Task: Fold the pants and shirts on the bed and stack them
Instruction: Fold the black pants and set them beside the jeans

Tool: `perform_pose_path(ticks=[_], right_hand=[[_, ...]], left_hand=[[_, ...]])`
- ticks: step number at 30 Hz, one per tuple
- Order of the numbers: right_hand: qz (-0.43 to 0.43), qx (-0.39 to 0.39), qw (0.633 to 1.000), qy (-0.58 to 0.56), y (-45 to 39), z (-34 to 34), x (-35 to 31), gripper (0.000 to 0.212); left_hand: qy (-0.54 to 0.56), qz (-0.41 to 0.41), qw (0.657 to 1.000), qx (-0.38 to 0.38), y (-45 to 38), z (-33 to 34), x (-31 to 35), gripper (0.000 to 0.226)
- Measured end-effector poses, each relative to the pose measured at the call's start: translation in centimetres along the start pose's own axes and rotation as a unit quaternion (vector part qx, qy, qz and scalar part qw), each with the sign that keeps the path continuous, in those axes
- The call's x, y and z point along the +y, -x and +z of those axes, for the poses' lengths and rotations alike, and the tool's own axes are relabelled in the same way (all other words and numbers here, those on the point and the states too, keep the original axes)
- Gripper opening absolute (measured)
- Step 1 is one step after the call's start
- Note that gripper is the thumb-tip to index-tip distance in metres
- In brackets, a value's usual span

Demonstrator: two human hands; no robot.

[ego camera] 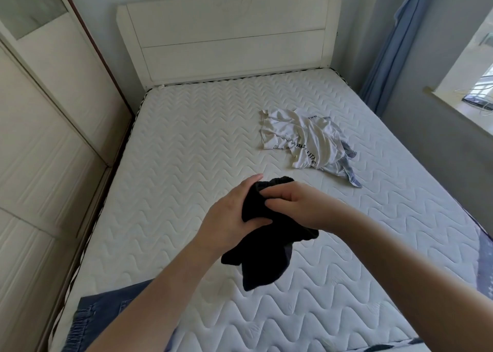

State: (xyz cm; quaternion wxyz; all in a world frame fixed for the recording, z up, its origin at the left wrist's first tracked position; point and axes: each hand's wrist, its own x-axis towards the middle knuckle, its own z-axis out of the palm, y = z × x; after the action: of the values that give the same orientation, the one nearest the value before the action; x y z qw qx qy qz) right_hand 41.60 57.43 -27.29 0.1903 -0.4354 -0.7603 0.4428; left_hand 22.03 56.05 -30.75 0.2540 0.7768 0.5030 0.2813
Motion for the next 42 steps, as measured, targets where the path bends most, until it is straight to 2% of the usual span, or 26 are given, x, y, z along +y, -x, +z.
perform_pose_path(ticks=[5,8,11,13,15,19,22,24,26,29,31,37,42], right_hand=[[0.01,0.036,0.999,-0.038,1.1,-0.3,1.5,0.045],[0.04,0.028,0.999,0.006,2.4,-0.3,4.3,0.028],[0.088,0.002,0.993,0.077,3.5,1.1,7.1,0.066],[0.094,0.002,0.993,0.069,3.4,2.5,8.1,0.075],[0.088,0.034,0.995,0.044,2.9,3.6,8.6,0.065],[0.062,0.121,0.99,-0.026,2.0,4.5,8.4,0.025],[0.012,0.195,0.978,-0.076,2.0,4.2,8.4,0.025],[-0.016,0.206,0.972,-0.108,2.1,3.7,8.4,0.019],[-0.044,0.16,0.972,-0.168,2.1,3.0,8.1,0.019],[-0.098,0.076,0.952,-0.281,1.9,2.2,7.2,0.03],[-0.108,0.049,0.944,-0.306,1.7,1.9,6.6,0.029],[-0.109,0.148,0.937,-0.297,1.4,2.3,6.2,0.007],[-0.127,0.195,0.933,-0.275,0.8,2.6,5.7,0.029]], left_hand=[[0.035,0.012,0.999,0.007,-0.4,-1.1,-0.8,0.055],[0.04,0.001,0.999,0.028,-0.2,-2.0,-2.0,0.049],[0.045,0.001,0.998,0.036,0.1,-2.8,-2.7,0.046],[0.047,-0.005,0.998,0.038,0.3,-3.2,-2.9,0.045],[0.054,-0.017,0.998,0.037,0.5,-3.5,-2.9,0.043],[0.088,-0.044,0.994,0.036,1.0,-3.8,-2.9,0.04],[0.128,-0.064,0.99,0.023,1.4,-4.5,-2.9,0.039],[0.16,-0.063,0.985,0.008,1.9,-4.8,-2.7,0.038],[0.199,-0.058,0.978,-0.005,2.2,-5.0,-2.5,0.038],[0.229,-0.053,0.972,-0.028,2.4,-5.2,-2.5,0.038],[0.244,-0.057,0.967,-0.041,2.4,-5.3,-2.7,0.041],[0.241,-0.076,0.968,-0.011,2.4,-5.4,-3.0,0.046],[0.203,-0.097,0.974,0.03,2.3,-5.6,-3.1,0.049]])
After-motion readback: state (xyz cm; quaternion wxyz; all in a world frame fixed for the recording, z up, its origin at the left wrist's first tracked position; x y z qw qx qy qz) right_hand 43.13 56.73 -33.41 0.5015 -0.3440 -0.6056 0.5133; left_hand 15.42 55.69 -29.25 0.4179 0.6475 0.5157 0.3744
